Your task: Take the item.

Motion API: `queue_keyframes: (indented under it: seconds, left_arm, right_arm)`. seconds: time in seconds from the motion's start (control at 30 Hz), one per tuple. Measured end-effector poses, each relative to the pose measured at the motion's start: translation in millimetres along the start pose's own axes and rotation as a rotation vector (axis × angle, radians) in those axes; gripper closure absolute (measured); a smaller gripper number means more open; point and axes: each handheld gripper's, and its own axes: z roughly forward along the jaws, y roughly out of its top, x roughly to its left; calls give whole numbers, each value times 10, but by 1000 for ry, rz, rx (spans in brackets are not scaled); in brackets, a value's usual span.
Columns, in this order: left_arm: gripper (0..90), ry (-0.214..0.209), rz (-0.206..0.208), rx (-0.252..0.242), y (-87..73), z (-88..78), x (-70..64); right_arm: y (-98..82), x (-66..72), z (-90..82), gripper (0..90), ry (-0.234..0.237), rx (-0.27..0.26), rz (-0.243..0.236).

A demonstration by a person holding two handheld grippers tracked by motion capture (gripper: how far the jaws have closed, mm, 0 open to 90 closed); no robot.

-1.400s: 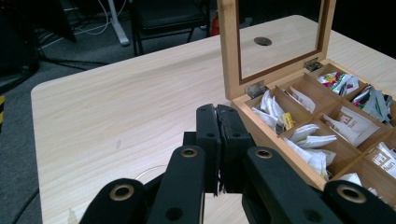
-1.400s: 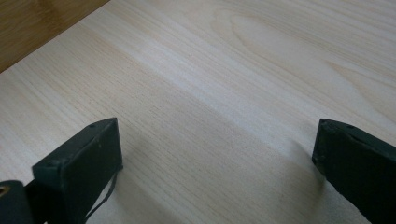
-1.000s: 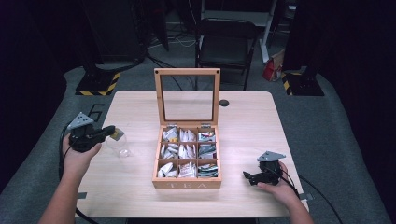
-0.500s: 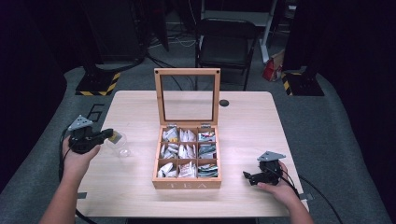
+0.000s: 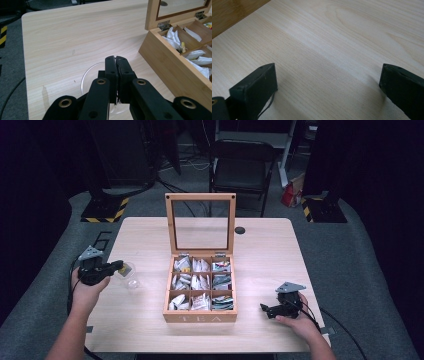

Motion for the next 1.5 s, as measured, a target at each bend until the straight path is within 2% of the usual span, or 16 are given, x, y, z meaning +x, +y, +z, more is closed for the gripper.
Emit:
queue_keyframes:
  seconds: [0.57, 0.73, 1.07, 1.37, 1.5]
  left_arm:
    - [881, -4, -15, 35, -81, 86, 18]
    - [844, -2, -33, 20, -92, 84, 14]
    - [791, 6, -41, 13, -72, 41, 27]
    - [692, 2, -27, -9, -9, 12, -10]
    - [597, -2, -32, -22, 36, -5, -34]
  right_arm:
    - [1, 0, -1, 9, 1, 1, -1]
    - [0, 0, -1, 9, 0, 1, -1]
    - [0, -1, -1, 9, 0, 1, -1]
    - [0, -1, -1, 9, 0, 1, -1]
    - [0, 0, -1, 9, 1, 1, -1]
